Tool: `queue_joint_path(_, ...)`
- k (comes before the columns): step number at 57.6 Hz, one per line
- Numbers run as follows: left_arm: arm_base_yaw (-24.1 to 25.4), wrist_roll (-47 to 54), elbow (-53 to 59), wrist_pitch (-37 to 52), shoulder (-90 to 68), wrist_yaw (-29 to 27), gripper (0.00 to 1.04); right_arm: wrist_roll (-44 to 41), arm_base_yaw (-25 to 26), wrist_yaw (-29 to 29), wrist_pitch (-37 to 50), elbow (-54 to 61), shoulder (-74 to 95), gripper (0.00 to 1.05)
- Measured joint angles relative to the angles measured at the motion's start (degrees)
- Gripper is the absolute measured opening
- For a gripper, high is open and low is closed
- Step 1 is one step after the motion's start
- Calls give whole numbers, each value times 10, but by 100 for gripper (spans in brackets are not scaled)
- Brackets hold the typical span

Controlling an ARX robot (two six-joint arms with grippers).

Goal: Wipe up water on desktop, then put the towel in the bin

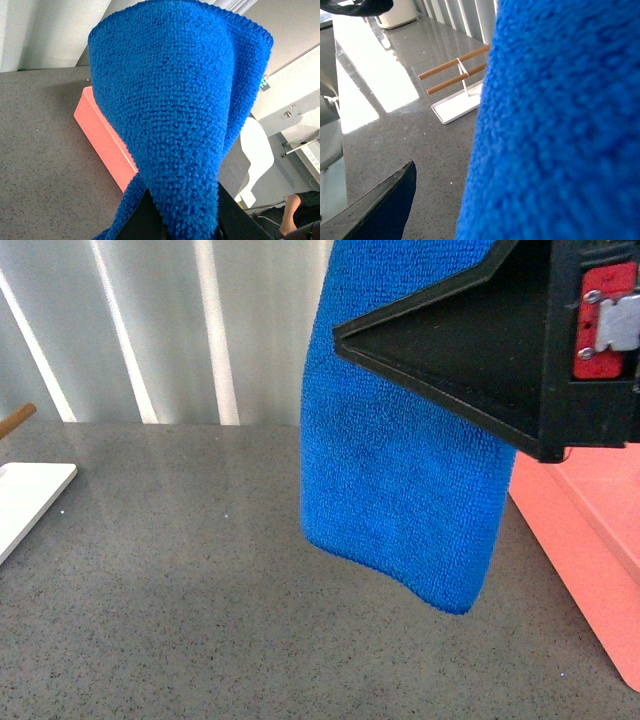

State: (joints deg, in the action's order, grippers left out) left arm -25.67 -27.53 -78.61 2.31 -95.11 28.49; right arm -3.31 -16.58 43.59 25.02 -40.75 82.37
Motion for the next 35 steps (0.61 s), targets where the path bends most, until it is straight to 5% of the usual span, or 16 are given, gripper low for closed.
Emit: queue_joint_path(35, 7, 5, 1, -8, 2, -3, 8, -5, 17, -14, 1, -8, -6, 13)
